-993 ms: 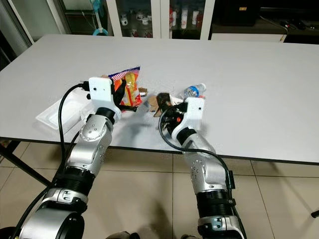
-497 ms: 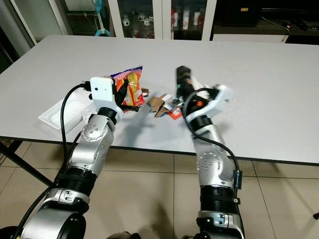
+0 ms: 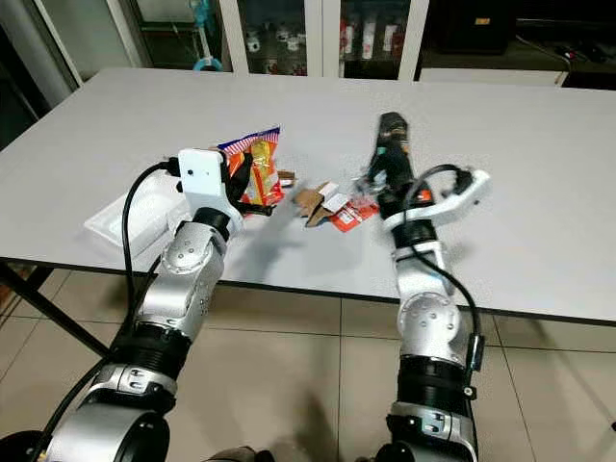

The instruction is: Picking trash to rubbish bin

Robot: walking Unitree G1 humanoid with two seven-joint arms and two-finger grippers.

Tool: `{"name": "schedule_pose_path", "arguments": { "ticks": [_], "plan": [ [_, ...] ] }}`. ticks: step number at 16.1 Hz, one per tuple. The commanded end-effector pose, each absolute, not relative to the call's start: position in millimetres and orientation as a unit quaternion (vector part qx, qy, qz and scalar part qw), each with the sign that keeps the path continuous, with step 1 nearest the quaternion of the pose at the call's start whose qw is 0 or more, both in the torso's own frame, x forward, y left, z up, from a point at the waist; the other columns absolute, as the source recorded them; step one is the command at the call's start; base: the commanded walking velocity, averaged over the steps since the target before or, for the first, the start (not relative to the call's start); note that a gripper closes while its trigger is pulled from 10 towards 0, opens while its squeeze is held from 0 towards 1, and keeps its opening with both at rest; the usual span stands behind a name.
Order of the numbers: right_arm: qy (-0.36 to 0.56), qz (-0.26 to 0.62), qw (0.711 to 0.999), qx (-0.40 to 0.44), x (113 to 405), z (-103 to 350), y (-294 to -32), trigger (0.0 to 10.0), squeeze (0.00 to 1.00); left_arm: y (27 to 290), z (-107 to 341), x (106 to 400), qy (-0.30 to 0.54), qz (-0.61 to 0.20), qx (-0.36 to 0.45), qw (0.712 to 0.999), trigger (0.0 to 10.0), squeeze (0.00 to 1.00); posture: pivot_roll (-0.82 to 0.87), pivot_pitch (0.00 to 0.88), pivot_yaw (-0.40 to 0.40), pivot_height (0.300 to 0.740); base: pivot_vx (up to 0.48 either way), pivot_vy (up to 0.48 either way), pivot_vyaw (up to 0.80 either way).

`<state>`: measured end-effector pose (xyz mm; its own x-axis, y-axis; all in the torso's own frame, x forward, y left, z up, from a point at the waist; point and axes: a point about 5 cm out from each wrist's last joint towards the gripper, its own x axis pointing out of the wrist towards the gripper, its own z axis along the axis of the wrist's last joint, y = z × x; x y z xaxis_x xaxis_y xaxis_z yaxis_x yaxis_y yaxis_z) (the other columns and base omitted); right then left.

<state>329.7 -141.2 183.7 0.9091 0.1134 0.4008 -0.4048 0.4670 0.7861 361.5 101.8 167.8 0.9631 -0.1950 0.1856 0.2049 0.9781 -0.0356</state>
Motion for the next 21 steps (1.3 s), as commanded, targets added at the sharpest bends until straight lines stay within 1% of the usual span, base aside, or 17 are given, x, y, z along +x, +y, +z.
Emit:
{"name": "schedule_pose_path", "arguments": {
  "ticks": [1, 3, 4, 5, 6, 7, 8, 9, 11, 12, 13, 14, 15, 17, 19, 21],
  "plan": [
    [-0.168, 0.174, 0.819, 0.520, 332, 202, -131, 10.0, 0.00, 101, 171, 362, -0.100, -0.100, -0.025, 0.990, 10.0, 0.00, -0.04, 0.000, 0.061, 0.740, 0.000, 0.000, 0.00],
    [-0.178, 0.199, 0.799, 0.539, 334, 214, -128, 10.0, 0.00, 100, 172, 361, -0.103, -0.099, -0.027, 0.989, 10.0, 0.00, -0.03, 0.000, 0.056, 0.740, 0.000, 0.000, 0.00],
    [-0.179, 0.205, 0.799, 0.536, 335, 217, -126, 10.0, 0.00, 100, 172, 361, -0.103, -0.099, -0.027, 0.989, 10.0, 0.00, -0.03, 0.001, 0.054, 0.740, 0.000, 0.000, 0.00],
    [-0.179, 0.199, 0.810, 0.522, 335, 217, -126, 10.0, 0.00, 101, 172, 360, -0.104, -0.098, -0.027, 0.989, 10.0, 0.00, -0.03, 0.001, 0.053, 0.740, 0.000, 0.000, 0.00],
    [-0.177, 0.181, 0.836, 0.487, 336, 217, -127, 10.0, 0.00, 101, 171, 360, -0.104, -0.097, -0.027, 0.990, 10.0, 0.00, -0.03, 0.003, 0.054, 0.740, 0.000, 0.000, 0.00],
    [-0.176, 0.162, 0.854, 0.463, 337, 216, -129, 10.0, 0.00, 102, 171, 360, -0.104, -0.095, -0.026, 0.990, 10.0, 0.00, -0.03, 0.002, 0.053, 0.740, 0.000, 0.000, 0.00],
    [-0.175, 0.151, 0.856, 0.462, 338, 215, -131, 10.0, 0.00, 102, 171, 360, -0.104, -0.095, -0.026, 0.990, 10.0, 0.00, -0.03, 0.003, 0.052, 0.740, 0.000, 0.000, 0.00],
    [-0.169, 0.103, 0.909, 0.367, 342, 214, -140, 10.0, 0.00, 103, 172, 360, -0.108, -0.091, -0.028, 0.990, 10.0, 0.00, -0.03, 0.005, 0.054, 0.740, 0.000, 0.000, 0.00],
    [-0.170, 0.077, 0.936, 0.298, 343, 215, -145, 10.0, 0.00, 104, 172, 360, -0.108, -0.090, -0.026, 0.990, 10.0, 0.00, -0.03, 0.008, 0.054, 0.740, 0.000, 0.000, 0.00],
    [-0.170, 0.058, 0.955, 0.236, 343, 217, -147, 10.0, 0.00, 105, 171, 360, -0.108, -0.090, -0.023, 0.990, 10.0, 0.00, -0.03, 0.009, 0.054, 0.740, 0.000, 0.000, 0.00],
    [-0.176, 0.032, 0.977, 0.119, 344, 218, -147, 10.0, 0.00, 105, 169, 358, -0.113, -0.096, 0.002, 0.989, 10.0, 0.00, -0.03, 0.011, 0.057, 0.740, 0.000, 0.000, 0.00],
    [-0.177, 0.027, 0.979, 0.102, 344, 217, -146, 10.0, 0.00, 105, 169, 358, -0.113, -0.097, 0.004, 0.989, 10.0, 0.00, -0.03, 0.011, 0.057, 0.740, 0.000, 0.000, 0.00],
    [-0.179, 0.018, 0.982, 0.065, 344, 216, -145, 10.0, 0.00, 104, 168, 357, -0.114, -0.098, 0.006, 0.989, 10.0, 0.00, -0.03, 0.011, 0.057, 0.740, 0.000, 0.000, 0.00],
    [-0.171, 0.016, 0.985, 0.015, 343, 204, -138, 10.0, 0.00, 105, 167, 356, -0.115, -0.097, 0.011, 0.989, 10.0, 0.00, -0.03, 0.012, 0.059, 0.740, 0.000, 0.000, 0.00],
    [-0.159, 0.028, 0.987, -0.012, 342, 193, -130, 10.0, 0.00, 109, 165, 356, -0.120, -0.087, 0.017, 0.989, 10.0, 0.00, -0.02, 0.012, 0.064, 0.740, 0.000, 0.000, 0.00],
    [-0.152, 0.023, 0.988, -0.001, 342, 186, -129, 10.0, 0.00, 115, 164, 355, -0.128, -0.073, 0.024, 0.989, 10.0, 0.00, -0.02, 0.015, 0.070, 0.740, 0.000, 0.000, 0.00]
  ]
}}
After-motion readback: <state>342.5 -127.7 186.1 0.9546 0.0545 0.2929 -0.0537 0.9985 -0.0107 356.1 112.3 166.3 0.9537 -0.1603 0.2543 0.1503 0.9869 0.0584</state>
